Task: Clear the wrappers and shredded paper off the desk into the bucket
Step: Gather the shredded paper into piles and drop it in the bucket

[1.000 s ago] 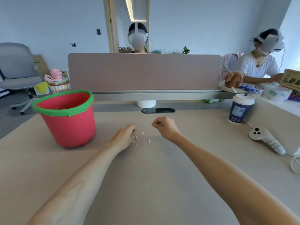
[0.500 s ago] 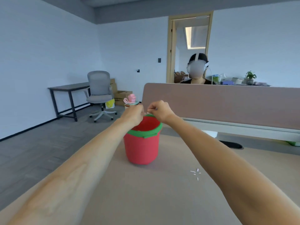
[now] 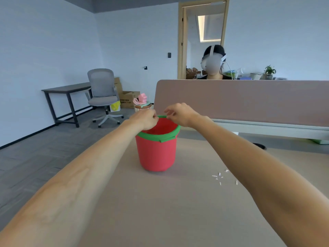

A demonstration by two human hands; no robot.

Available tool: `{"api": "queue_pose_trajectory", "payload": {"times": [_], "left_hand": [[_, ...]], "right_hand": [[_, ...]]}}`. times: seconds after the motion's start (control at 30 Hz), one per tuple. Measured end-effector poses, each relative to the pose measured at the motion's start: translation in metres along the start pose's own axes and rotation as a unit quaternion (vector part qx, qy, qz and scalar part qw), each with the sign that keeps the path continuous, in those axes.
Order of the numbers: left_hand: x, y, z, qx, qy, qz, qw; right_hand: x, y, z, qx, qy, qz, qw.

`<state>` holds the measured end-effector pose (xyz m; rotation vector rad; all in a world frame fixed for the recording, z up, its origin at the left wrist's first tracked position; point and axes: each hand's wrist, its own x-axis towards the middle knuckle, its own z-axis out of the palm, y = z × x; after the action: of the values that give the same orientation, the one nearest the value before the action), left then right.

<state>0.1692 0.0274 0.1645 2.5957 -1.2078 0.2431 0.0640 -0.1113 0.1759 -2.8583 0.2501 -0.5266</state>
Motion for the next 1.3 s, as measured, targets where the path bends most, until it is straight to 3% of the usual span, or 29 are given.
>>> {"api": "queue_pose_trajectory", "payload": {"times": [0.23, 0.37, 0.53, 0.67, 0.83, 1.1, 1.2, 1.3], "left_hand": [[-0.003, 0.065, 0.015, -0.019, 0.013, 0.077, 0.997], [-0.012, 0.129, 0.049, -0.088, 0.001, 0.156, 0.984], [-0.031, 0.160, 0.132, -0.054, -0.164, 0.187, 0.967], [-0.041, 0.148, 0.195, -0.052, -0.222, 0.171, 0.959], [-0.036, 0.149, 0.222, -0.125, -0.173, 0.151, 0.965], [-0.070, 0.137, 0.206, -0.147, -0.183, 0.201, 0.951], [-0.085, 0.132, 0.195, -0.167, -0.161, 0.195, 0.953], [-0.090, 0.120, 0.195, -0.156, -0.142, 0.168, 0.963]], "right_hand": [[-0.070, 0.051, -0.031, -0.033, 0.026, 0.083, 0.996], [-0.132, 0.102, -0.021, -0.064, -0.036, 0.131, 0.989], [-0.198, 0.162, 0.026, -0.038, -0.120, 0.192, 0.973], [-0.216, 0.187, 0.065, 0.007, -0.133, 0.188, 0.973], [-0.210, 0.189, 0.089, -0.008, -0.114, 0.157, 0.981], [-0.239, 0.167, 0.083, 0.053, -0.135, 0.154, 0.977], [-0.250, 0.156, 0.072, 0.105, -0.095, 0.194, 0.971], [-0.257, 0.157, 0.067, 0.069, -0.057, 0.209, 0.974]]}}
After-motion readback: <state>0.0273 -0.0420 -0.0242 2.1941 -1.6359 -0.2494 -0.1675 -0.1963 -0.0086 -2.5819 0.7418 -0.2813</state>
